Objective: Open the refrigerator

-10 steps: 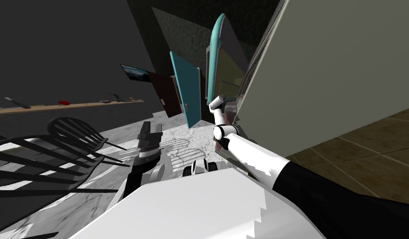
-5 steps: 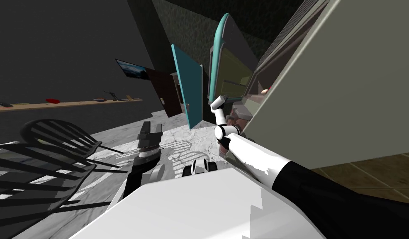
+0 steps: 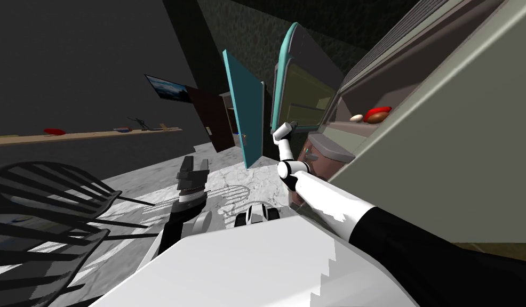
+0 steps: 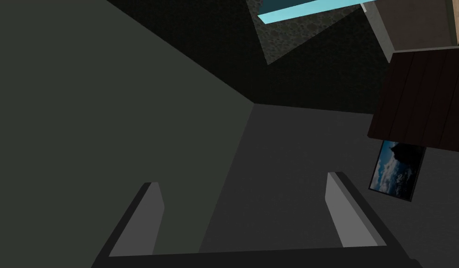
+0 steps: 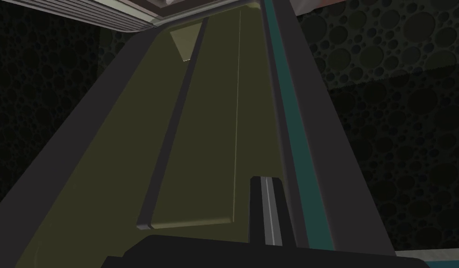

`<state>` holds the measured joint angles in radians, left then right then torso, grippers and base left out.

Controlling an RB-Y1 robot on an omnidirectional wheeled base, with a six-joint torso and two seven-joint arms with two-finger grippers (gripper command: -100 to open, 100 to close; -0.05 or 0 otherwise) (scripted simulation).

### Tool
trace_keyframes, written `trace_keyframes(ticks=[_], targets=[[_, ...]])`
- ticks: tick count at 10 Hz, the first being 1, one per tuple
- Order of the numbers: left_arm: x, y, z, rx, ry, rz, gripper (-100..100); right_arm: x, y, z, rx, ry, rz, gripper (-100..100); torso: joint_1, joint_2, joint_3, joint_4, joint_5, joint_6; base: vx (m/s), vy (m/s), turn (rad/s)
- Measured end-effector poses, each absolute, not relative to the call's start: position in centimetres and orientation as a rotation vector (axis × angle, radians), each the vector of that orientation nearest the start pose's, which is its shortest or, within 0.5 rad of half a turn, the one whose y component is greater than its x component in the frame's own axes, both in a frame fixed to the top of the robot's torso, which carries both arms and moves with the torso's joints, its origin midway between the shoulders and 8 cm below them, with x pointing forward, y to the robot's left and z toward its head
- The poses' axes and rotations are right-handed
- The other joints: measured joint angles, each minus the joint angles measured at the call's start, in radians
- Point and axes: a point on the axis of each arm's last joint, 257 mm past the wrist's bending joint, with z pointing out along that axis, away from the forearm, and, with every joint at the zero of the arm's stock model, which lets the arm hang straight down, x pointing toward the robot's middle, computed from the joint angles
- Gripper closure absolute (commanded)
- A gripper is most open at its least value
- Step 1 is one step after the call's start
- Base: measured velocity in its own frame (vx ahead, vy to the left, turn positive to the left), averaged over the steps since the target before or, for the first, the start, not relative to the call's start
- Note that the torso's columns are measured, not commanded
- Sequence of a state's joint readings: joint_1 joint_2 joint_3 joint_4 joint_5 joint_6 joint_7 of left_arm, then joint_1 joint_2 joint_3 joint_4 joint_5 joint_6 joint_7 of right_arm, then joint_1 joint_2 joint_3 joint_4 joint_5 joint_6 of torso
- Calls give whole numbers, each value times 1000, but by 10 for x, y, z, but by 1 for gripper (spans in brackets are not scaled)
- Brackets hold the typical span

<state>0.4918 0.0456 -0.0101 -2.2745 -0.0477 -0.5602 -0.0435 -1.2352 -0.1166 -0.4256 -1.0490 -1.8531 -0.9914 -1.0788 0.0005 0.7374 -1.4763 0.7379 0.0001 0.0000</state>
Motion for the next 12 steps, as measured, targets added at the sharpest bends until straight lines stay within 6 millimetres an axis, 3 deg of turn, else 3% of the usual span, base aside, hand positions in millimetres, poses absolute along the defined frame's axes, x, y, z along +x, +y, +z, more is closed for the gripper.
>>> trace_keyframes(ticks=[7,8,12], targets=[[337,262,35,-528,644,-1262,0,627,-433,148,-267,1814,-1750,100,0,0,0,0,0,0,162,148,-12],[337,262,35,-528,644,-1262,0,627,-433,148,-267,1814,-1750,-100,-5,6,3,1,-1,0,185,38,25],[337,262,35,-528,644,-1262,0,614,-444,169,-127,1813,-1671,-100,2,-3,-2,-1,1,0,262,57,14]])
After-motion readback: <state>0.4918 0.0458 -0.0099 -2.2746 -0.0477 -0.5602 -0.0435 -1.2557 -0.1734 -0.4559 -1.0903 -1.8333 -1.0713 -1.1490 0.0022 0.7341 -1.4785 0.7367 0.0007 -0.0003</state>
